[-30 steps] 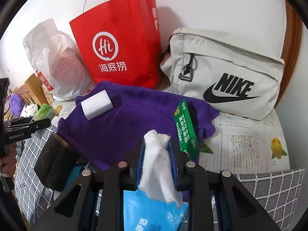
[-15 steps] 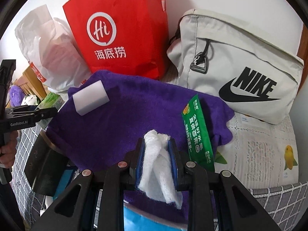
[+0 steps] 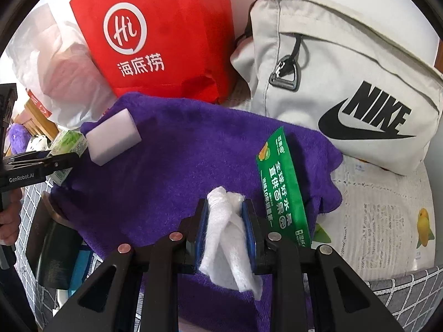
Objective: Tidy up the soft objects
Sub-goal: 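Carry the tissue pack in the left tool while the right tool carries the white tissue to the towel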
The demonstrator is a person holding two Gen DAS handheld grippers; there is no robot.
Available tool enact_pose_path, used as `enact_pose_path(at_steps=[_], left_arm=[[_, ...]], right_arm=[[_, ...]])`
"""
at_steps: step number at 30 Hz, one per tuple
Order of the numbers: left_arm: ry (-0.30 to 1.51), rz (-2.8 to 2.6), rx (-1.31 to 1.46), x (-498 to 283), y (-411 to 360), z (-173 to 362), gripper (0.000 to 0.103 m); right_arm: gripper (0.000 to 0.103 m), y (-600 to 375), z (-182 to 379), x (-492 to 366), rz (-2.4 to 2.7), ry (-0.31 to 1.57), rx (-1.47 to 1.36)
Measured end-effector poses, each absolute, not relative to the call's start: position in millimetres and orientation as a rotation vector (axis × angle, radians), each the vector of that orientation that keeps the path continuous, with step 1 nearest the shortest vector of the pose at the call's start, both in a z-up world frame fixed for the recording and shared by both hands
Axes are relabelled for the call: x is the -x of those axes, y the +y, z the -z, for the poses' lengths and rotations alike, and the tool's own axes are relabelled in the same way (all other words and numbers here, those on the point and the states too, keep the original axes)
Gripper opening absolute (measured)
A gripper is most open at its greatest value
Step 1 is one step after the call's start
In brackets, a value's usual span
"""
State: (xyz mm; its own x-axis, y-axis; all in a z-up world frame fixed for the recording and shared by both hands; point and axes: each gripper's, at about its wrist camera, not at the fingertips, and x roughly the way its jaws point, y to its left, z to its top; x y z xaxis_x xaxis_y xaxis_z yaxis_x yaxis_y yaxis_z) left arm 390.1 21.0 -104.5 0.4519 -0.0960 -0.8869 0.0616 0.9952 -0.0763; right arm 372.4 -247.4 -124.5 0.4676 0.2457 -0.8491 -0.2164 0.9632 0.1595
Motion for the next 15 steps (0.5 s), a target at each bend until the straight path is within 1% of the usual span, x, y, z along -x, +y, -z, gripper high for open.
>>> enact_pose_path(at_steps=[15], left_arm=[[1.108, 0.088, 0.032, -400.3, 18.8, 114.4, 0.05]], right_arm=[[0.025, -242.2, 132.2, -382.1, -0.283, 1.089, -0.012]])
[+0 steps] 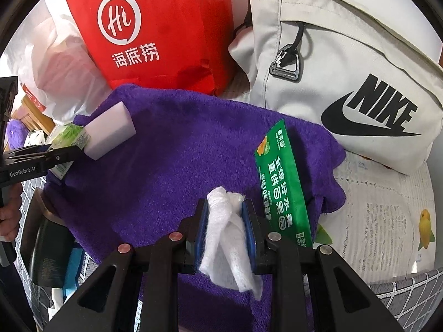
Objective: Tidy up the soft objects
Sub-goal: 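Carry the tissue pack in the left tool while the right tool carries the white tissue to the towel, then open the left tool over the towel while the right tool releases the tissue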
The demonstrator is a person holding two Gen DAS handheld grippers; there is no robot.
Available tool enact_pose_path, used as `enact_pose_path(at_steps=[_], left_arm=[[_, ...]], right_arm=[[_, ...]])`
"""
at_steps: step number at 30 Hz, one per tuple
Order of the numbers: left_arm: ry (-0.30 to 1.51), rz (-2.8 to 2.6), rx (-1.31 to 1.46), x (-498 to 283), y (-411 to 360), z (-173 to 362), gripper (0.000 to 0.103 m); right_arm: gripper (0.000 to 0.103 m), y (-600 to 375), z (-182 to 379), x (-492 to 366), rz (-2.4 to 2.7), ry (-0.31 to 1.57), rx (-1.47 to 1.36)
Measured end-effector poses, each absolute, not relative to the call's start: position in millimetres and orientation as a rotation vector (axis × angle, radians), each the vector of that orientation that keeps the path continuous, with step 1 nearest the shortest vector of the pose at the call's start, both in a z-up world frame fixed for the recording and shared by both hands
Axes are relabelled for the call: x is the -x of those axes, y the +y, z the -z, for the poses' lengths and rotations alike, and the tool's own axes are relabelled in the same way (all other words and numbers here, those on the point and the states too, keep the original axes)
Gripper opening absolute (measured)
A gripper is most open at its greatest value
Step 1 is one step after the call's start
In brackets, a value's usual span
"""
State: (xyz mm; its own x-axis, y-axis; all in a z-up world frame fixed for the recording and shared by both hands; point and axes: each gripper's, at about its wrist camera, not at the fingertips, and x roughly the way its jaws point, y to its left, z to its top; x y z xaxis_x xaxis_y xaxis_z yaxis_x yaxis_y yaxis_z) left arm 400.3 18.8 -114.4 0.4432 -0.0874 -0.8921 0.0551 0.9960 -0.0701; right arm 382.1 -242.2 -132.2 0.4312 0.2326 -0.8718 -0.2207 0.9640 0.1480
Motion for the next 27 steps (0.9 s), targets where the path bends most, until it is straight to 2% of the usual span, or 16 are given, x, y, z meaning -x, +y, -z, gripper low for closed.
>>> enact_pose_path(at_steps=[5, 9, 12, 14, 18, 27], left_arm=[[1.115, 0.095, 0.026, -401, 19, 115, 0.05], [1.125, 0.102, 0.027, -399, 17, 116, 0.057], [1.119, 0.111, 0.036, -395, 18, 113, 0.064], [1.113, 0.109, 0.033, -393, 18, 110, 0.065], [1.103, 0.096, 0.031, -385, 19, 100, 0.066], [1.073, 0.081, 0.034, -357, 25, 78, 0.066]], right_arm=[[0.026, -244, 133, -383, -0.279, 1.097, -0.01], [0.027, -246, 133, -380, -0.28, 1.1, -0.013], [0.035, -248, 131, -378, -0.282, 1.098, -0.018], [0.044, -249, 127, -375, -0.282, 1.084, -0.017], [0.05, -250, 119, -369, -0.286, 1.065, -0.011], [0.051, -253, 88, -346, -0.287, 1.006, -0.018]])
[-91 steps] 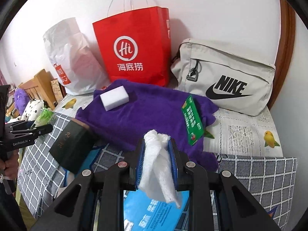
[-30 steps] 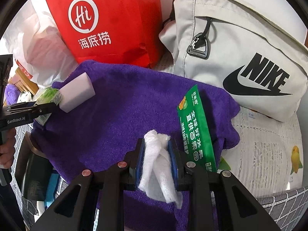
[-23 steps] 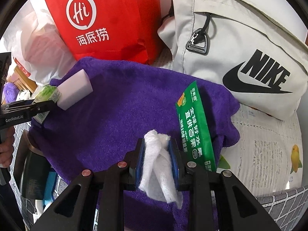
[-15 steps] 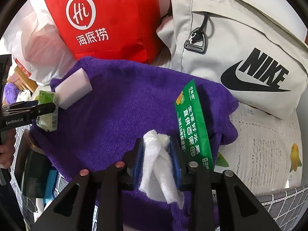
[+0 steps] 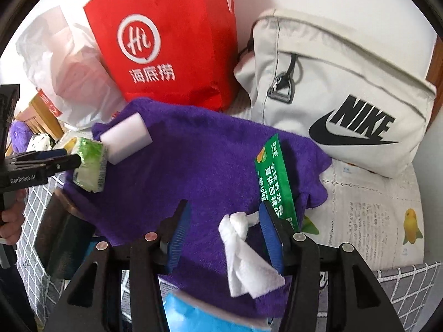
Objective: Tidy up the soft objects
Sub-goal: 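Open the left tool over the towel while the right tool releases the tissue, then pull both tools back from the purple towel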
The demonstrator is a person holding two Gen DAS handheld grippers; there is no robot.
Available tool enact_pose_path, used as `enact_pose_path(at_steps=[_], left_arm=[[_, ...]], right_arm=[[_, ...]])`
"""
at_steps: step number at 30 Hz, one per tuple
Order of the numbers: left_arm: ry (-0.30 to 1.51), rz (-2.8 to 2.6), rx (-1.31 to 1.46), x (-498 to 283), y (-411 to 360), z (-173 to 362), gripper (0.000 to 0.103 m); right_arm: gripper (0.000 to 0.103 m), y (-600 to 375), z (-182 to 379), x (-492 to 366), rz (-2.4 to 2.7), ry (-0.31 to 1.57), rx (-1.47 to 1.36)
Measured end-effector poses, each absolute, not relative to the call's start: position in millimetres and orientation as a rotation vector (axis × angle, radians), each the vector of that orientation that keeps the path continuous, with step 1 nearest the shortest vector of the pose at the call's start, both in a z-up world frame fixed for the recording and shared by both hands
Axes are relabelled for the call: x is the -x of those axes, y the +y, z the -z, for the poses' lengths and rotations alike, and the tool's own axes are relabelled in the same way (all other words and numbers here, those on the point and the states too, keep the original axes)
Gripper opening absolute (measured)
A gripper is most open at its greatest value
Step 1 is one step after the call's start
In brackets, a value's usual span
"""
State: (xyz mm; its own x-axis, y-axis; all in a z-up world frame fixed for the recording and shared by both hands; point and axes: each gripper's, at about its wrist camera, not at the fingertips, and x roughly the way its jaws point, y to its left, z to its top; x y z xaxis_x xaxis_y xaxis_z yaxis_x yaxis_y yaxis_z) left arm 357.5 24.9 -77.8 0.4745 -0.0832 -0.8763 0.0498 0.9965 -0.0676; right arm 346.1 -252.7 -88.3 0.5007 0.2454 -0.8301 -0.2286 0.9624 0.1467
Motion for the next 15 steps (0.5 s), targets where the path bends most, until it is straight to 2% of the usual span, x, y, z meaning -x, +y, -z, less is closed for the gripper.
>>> enact_pose_path(at_steps=[15], left_arm=[[1.026, 0.125, 0.044, -265, 25, 54, 0.066]], right_arm=[[0.051, -240, 55, -261, -0.273, 0.97, -0.016]])
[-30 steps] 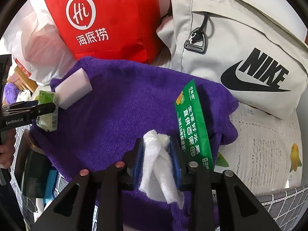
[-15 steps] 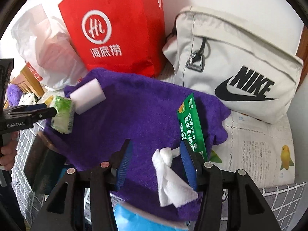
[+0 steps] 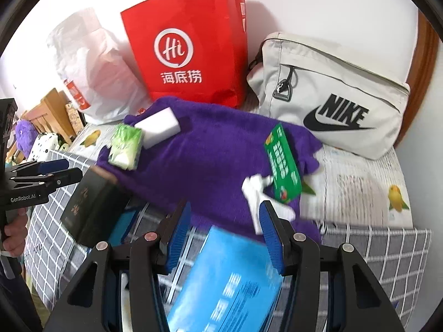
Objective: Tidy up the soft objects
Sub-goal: 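Pull both tools back from the purple towel, then move the left tool to the printed sachet while the right tool nears the plastic bag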
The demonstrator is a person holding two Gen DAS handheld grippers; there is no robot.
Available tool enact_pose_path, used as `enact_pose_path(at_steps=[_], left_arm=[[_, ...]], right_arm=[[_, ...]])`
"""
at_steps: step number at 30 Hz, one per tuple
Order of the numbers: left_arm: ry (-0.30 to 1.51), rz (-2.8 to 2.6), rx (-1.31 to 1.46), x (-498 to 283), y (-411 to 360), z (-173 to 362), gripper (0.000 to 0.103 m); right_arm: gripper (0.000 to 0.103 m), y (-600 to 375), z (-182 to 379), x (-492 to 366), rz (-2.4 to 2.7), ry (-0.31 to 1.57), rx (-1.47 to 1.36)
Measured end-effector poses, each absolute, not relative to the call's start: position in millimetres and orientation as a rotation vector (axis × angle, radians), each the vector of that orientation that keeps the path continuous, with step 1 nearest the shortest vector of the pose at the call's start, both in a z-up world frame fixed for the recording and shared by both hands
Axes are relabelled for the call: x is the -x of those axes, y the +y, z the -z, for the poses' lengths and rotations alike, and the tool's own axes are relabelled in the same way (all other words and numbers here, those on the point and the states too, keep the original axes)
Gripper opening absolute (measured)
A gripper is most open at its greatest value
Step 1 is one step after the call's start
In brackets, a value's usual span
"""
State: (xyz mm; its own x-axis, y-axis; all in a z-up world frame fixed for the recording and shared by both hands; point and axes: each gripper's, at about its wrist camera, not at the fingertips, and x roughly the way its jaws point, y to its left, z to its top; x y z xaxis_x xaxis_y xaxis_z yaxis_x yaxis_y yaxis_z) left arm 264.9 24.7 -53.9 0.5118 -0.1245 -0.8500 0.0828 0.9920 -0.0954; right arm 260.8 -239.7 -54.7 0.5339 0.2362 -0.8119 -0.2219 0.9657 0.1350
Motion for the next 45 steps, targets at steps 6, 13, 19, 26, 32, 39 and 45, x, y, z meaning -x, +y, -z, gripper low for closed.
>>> enact_pose_path(at_steps=[6, 13, 19, 26, 32, 39, 45], left_arm=[[1.009, 0.116, 0.049, -228, 34, 52, 0.066], [1.002, 0.1, 0.037, -187, 42, 59, 0.066], [1.002, 0.111, 0.039, -160, 41, 69, 0.066], [1.002, 0.141, 0.057, -138, 37, 80, 0.066], [1.016, 0.16, 0.026, -128, 27, 93, 0.066], [1.026, 0.175, 0.022, -125, 21, 104, 0.066], [1.039, 0.198, -0.002, -126, 9, 113, 0.066]], right_arm=[[0.051, -237, 52, -228, -0.27, 0.964, -0.038], [0.051, -236, 59, -199, -0.271, 0.971, -0.061], [0.051, -238, 64, -175, -0.264, 0.964, -0.077], [0.051, -242, 70, -156, -0.252, 0.96, -0.065], [0.051, -244, 75, -143, -0.242, 0.951, -0.082], [0.051, -242, 80, -135, -0.24, 0.952, -0.065], [0.051, -244, 82, -132, -0.242, 0.951, -0.071]])
